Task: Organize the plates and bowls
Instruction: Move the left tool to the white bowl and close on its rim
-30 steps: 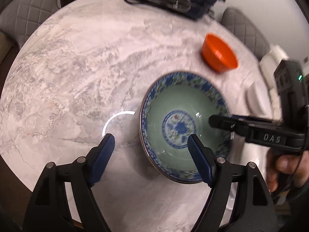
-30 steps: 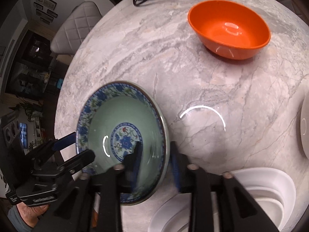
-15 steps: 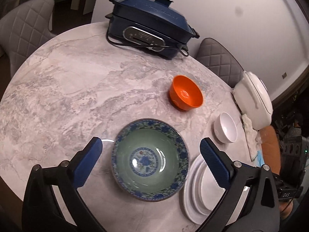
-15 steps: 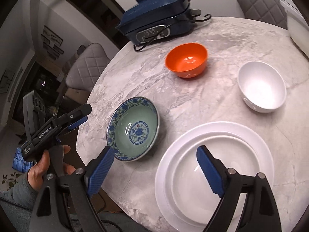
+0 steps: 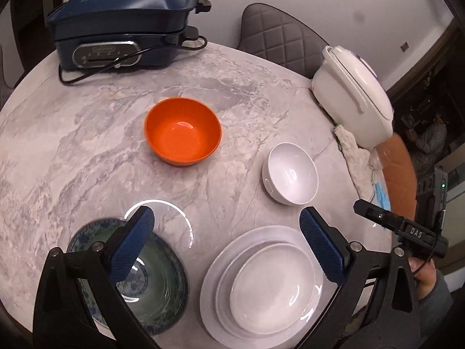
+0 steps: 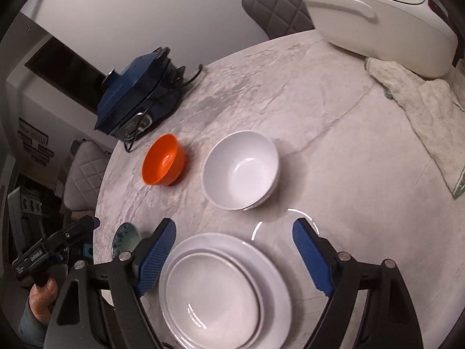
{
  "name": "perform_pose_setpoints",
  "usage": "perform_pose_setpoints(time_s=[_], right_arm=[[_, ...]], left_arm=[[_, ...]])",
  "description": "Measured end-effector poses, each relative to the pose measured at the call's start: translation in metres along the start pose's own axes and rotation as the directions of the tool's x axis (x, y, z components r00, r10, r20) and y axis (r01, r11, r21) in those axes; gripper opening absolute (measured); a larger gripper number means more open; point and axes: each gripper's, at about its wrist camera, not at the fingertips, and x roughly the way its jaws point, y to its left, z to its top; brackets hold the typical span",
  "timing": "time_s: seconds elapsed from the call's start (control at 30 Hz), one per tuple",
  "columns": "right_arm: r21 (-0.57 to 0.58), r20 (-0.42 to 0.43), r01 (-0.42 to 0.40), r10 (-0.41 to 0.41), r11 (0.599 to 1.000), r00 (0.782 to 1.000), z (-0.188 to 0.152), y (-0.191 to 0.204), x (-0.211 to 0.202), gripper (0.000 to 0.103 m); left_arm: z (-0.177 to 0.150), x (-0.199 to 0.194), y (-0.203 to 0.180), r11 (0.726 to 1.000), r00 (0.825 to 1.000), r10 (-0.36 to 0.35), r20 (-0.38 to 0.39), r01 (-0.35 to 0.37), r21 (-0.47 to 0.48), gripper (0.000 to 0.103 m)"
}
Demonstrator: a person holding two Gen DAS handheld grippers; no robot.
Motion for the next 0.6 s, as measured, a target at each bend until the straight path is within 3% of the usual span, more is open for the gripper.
perform_pose_setpoints(time_s=[0.17,0.27,0.43,0.53,0.6], right_arm=[[0.034,-0.016,0.025,-0.025,0.999,1.000,0.028,-0.034,0.012,0.085],[0.020,-0.048,0.018,-0.017,1.000,0.999,0.040,-0.042,0.027,0.083],[-0.016,-0.138,-0.010,0.008,1.000,0.990,0.053,-0.045,0.055,0.058],[-0.002,-0.178,-0.019,0.019,1.000,0.984,0.057,-0.049,0.069,0.056],[0.004,-0.194,-0.032,0.032,0.999,0.981,0.059,-0.050,0.075,0.056]], left_arm=[[0.037,0.059,-0.048,0.991,0.995,0.054,-0.088,-0.042,0.127,0.101],[0.050,0.095,-0.059,0.989,0.989,0.062,-0.133,-0.042,0.144,0.101],[0.060,0.141,-0.062,0.985,0.980,0.079,-0.182,-0.049,0.164,0.100],[0.061,0.158,-0.060,0.987,0.975,0.062,-0.215,-0.028,0.155,0.088],[0.061,0.168,-0.059,0.989,0.968,0.030,-0.247,0.007,0.148,0.074]])
